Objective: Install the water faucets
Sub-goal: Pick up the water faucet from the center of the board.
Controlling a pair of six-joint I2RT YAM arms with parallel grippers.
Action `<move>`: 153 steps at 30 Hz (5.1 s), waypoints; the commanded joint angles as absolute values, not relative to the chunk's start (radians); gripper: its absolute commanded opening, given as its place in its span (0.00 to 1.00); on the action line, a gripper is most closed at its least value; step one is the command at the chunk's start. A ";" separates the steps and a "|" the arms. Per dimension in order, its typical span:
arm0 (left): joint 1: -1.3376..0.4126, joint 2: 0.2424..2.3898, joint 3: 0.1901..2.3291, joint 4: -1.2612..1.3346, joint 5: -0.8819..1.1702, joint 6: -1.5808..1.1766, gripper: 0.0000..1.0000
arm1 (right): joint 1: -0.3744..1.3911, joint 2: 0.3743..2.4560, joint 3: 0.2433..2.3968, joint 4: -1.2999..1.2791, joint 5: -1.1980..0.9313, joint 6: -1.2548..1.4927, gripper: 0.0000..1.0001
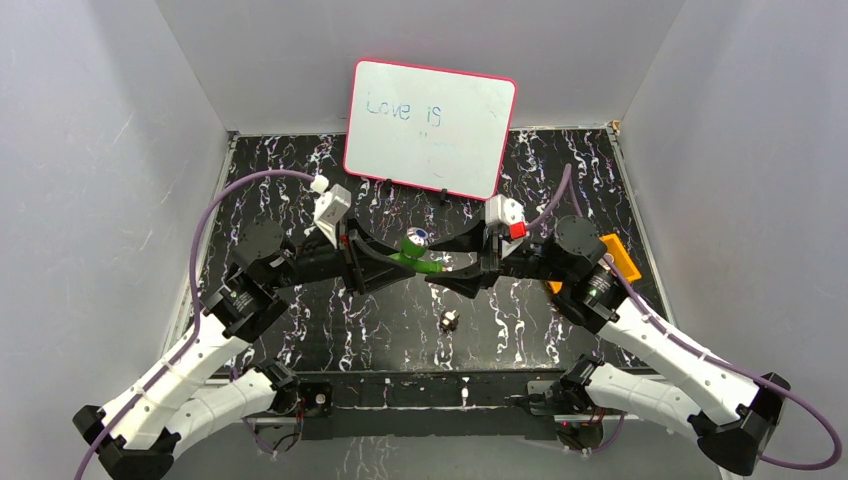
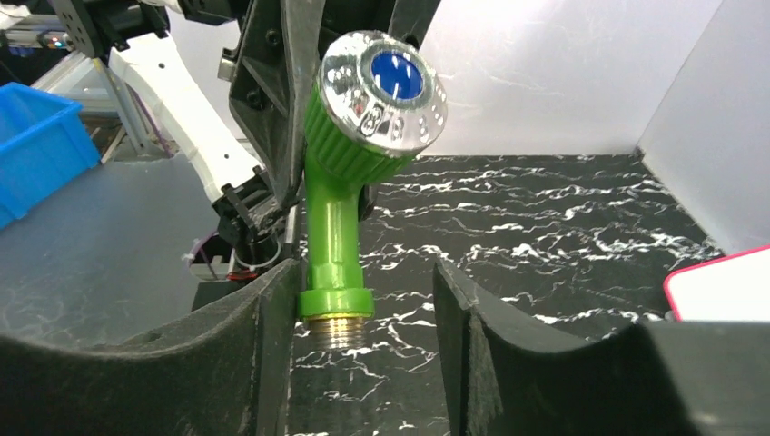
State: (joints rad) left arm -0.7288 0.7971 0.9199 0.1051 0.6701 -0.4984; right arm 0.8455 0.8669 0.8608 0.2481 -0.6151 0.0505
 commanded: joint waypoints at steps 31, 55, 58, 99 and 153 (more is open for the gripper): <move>-0.732 0.881 1.117 -0.186 0.684 -0.325 0.48 | 0.845 0.920 1.077 0.091 -0.590 0.149 0.00; -0.732 0.940 1.174 -0.260 0.707 -0.227 0.45 | 0.845 1.001 1.188 -0.131 -0.680 0.067 0.00; -0.733 0.947 1.179 -0.269 0.713 -0.219 0.45 | 0.845 1.011 1.200 -0.140 -0.694 0.065 0.00; -0.732 0.950 1.152 -0.210 0.799 -0.231 0.00 | 0.845 0.919 1.101 -0.100 -0.715 0.093 0.56; -0.733 1.007 1.170 -0.276 0.842 -0.227 0.00 | 0.845 1.031 1.220 -0.066 -0.721 0.169 0.00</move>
State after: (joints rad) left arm -0.7128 0.9958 1.1553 -0.3428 0.8516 -0.2173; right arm 0.8200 1.0092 1.1973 -0.2081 -0.7033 0.1509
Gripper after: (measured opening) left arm 0.252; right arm 0.337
